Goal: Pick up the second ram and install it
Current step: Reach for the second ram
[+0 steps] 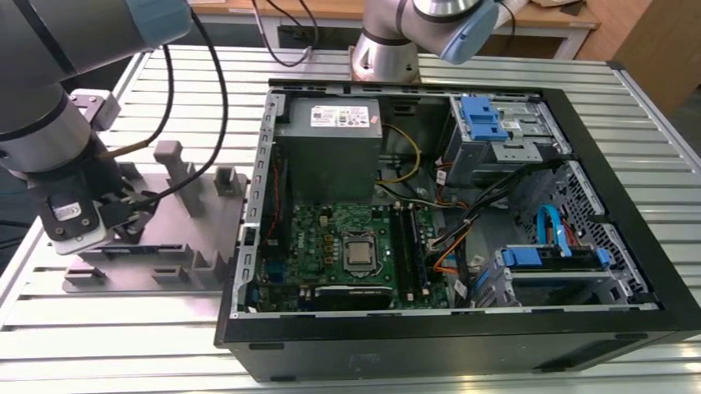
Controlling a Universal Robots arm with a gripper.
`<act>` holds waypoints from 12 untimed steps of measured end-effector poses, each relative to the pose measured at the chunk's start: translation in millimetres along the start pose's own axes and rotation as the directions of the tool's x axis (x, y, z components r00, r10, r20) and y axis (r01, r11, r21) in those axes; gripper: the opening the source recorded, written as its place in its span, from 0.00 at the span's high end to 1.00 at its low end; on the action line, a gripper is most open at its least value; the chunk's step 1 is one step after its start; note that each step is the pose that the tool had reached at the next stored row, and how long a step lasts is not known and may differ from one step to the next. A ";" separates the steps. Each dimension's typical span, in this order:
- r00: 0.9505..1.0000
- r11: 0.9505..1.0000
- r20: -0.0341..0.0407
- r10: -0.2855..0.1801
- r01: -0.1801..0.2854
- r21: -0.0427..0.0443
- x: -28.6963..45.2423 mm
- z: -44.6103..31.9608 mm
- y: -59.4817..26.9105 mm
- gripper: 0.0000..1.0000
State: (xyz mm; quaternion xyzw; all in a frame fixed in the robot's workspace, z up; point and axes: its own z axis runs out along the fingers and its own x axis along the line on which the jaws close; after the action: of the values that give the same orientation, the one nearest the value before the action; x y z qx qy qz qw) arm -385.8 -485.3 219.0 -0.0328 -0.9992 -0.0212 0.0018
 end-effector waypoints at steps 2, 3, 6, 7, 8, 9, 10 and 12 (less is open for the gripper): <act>1.000 1.000 -0.013 -0.004 0.004 0.001 0.0 1.8 -0.1 0.93; 1.000 1.000 -0.017 -0.005 0.005 0.002 0.0 2.3 0.0 0.93; 1.000 1.000 -0.018 -0.005 0.005 0.002 0.0 2.3 0.0 0.93; 1.000 1.000 -0.018 -0.005 0.005 0.002 0.0 2.4 0.0 0.93; 1.000 1.000 -0.018 -0.005 0.005 0.002 0.0 2.4 0.0 0.93; 1.000 1.000 -0.018 -0.005 0.005 0.002 0.0 2.4 0.0 0.93; 1.000 1.000 -0.018 -0.005 0.005 0.002 0.0 2.4 0.0 0.93; 1.000 1.000 -0.018 -0.005 0.005 0.002 0.0 2.4 0.0 0.93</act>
State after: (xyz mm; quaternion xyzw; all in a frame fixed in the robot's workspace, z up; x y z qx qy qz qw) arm -385.8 -485.3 216.7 -0.0299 -0.9993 -0.0204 0.0108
